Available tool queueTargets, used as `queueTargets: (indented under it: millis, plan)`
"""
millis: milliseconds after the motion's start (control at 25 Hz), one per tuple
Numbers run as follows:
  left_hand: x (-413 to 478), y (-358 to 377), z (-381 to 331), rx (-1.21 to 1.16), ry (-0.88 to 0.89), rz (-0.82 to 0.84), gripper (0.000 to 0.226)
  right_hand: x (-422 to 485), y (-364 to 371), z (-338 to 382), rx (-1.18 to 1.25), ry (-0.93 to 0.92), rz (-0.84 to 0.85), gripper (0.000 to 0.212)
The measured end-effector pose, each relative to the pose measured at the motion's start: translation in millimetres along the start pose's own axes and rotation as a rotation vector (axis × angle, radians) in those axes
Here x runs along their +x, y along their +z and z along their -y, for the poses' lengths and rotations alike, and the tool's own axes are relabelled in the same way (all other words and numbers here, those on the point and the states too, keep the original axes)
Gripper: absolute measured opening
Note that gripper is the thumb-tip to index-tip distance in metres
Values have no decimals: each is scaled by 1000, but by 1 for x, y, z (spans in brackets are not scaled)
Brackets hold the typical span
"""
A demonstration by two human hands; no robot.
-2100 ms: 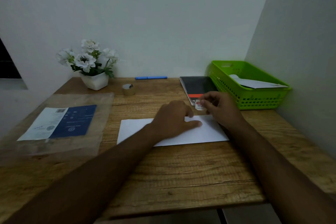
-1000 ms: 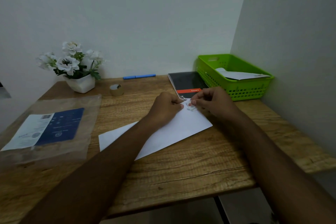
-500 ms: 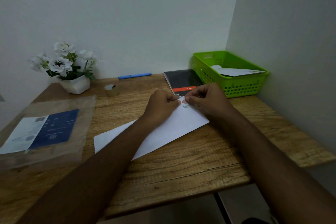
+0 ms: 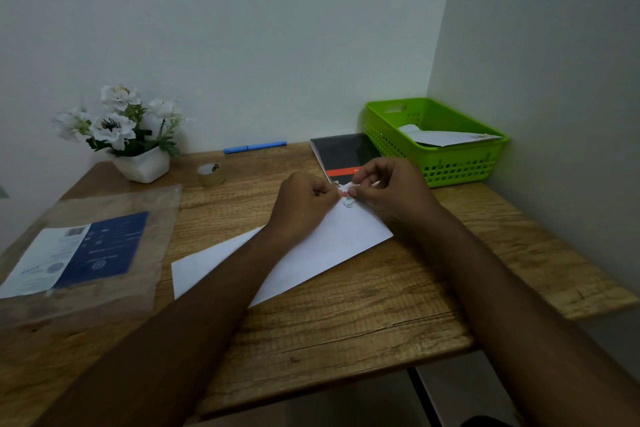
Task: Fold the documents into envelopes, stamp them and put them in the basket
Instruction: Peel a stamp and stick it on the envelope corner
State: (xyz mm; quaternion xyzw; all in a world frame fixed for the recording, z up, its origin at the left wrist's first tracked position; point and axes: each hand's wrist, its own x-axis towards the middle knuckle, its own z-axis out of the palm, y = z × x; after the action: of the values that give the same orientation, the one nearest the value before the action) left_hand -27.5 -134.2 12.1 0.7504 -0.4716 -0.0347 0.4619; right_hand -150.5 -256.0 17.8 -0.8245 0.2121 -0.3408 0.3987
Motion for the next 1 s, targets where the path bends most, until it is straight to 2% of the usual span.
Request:
queueTargets:
  millis: [80, 200, 280, 400, 720, 1000]
  plan:
    - [0, -3, -1, 5, 7, -11, 17, 0, -2, 1, 22, 50, 26, 17]
    - [1, -7, -1, 24, 25, -21, 17, -3, -3, 2, 54, 101, 176, 13]
    - [0, -7, -2, 38, 40, -26, 16, -4, -1, 2, 92, 97, 182, 17]
    - [-1, -9, -5, 1, 72, -33, 17, -5, 1, 4, 161, 98, 186, 12]
    - [-1, -12, -6, 17, 139, -9, 21, -7, 5, 5, 149, 109, 197, 15]
    - [1, -17, 0, 61, 177, 59, 24, -5, 0, 7, 268, 286, 262, 21]
